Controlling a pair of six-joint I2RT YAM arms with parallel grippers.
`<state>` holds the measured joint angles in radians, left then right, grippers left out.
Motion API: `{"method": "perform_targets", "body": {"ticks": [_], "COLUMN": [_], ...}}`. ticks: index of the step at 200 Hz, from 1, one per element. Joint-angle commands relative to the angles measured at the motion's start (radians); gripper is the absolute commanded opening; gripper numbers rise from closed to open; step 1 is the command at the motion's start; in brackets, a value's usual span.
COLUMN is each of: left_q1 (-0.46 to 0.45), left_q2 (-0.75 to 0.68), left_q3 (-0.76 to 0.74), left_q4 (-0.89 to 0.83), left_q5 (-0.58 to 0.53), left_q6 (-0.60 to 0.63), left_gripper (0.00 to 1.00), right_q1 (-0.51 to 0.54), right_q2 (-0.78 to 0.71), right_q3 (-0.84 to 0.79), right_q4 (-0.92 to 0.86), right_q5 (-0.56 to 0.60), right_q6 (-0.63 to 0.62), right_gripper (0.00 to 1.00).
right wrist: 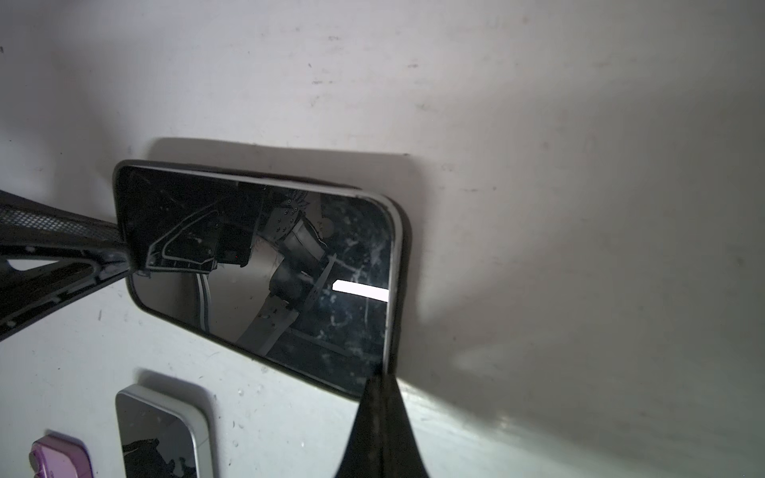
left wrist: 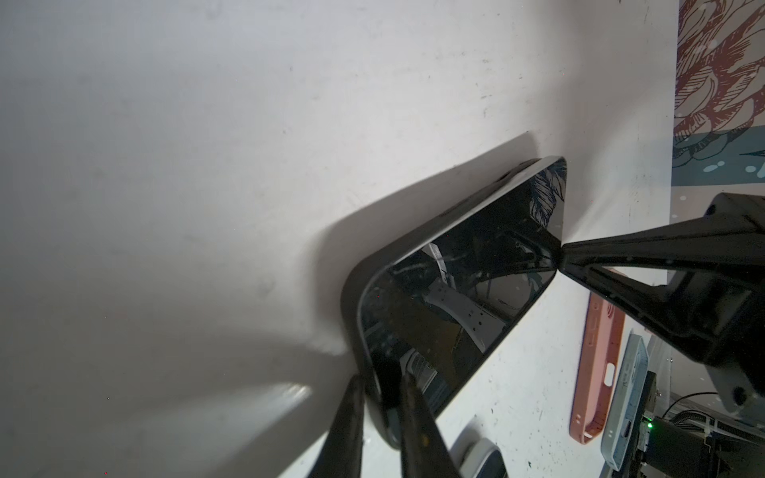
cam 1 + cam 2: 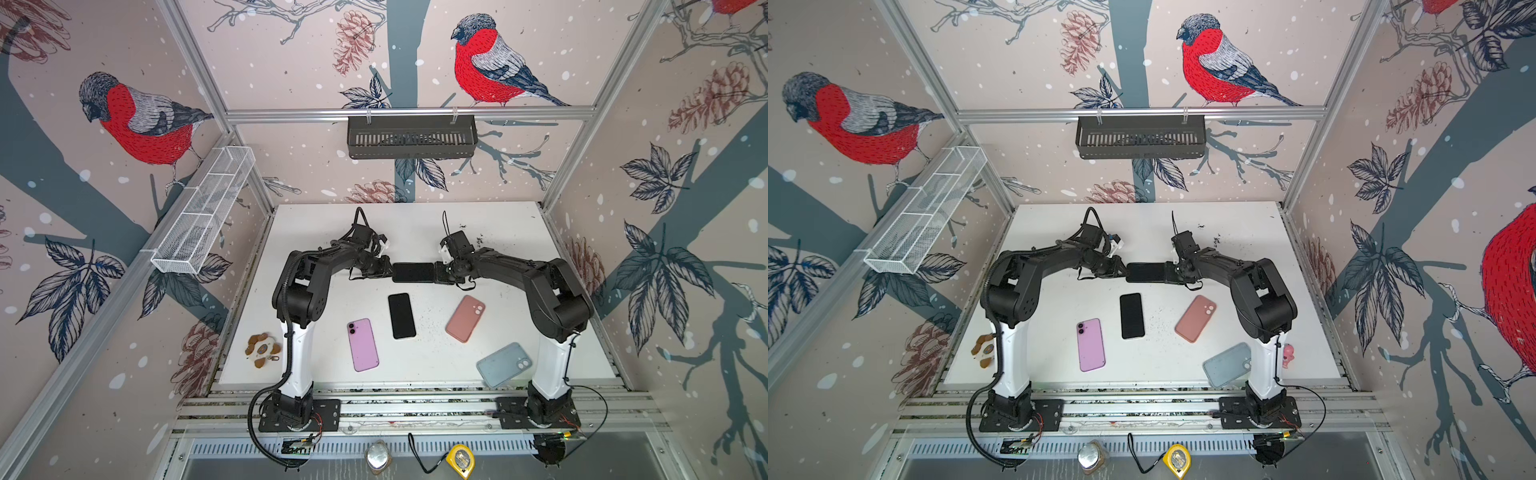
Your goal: Put the phone into the phone case
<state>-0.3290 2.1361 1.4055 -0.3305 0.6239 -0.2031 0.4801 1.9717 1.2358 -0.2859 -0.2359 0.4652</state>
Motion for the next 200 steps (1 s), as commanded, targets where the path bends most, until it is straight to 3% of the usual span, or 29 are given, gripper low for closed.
{"method": "perform_targets", "body": {"ticks": [1,60,102,143,200], "left_q1": [-0.01,-0.011,-0.023,-0.092,-0.11], "left_q2": [0.019,-0.047,-0.132,-0.061,-0.035], "left_q3": [-0.008,-0.01,-0.046,0.005,0.01], "left_q4": [-0.11,-0.103,-0.065,-0.166,-0.179], "left_q5": [-0.047,-0.109,-0.087,-0.106,-0.123], "left_q6": [0.017,0.036,0.061,0.115,0.106], "left_gripper": [0.19,0.18,0.19,0.19,0.19], "right_q1": [0.011,-0.048,-0.064,-0.047,-0.027], "right_q2": [0.026,-0.019,0.14,0.296,0.322], "right_q3": [-0.01,0.149,0.367,0.562,0.532], "right_q4": [-0.015,-0.102,-0.165,-0.231,-0.234], "right_q5": [0.027,0.119,0.084,0.041,-0.001], "right_q6": [-0.012,-0.068,-0.09,-0.094,-0.112], "right_gripper": [0.04,0.13,0.16,0.15,0.14]}}
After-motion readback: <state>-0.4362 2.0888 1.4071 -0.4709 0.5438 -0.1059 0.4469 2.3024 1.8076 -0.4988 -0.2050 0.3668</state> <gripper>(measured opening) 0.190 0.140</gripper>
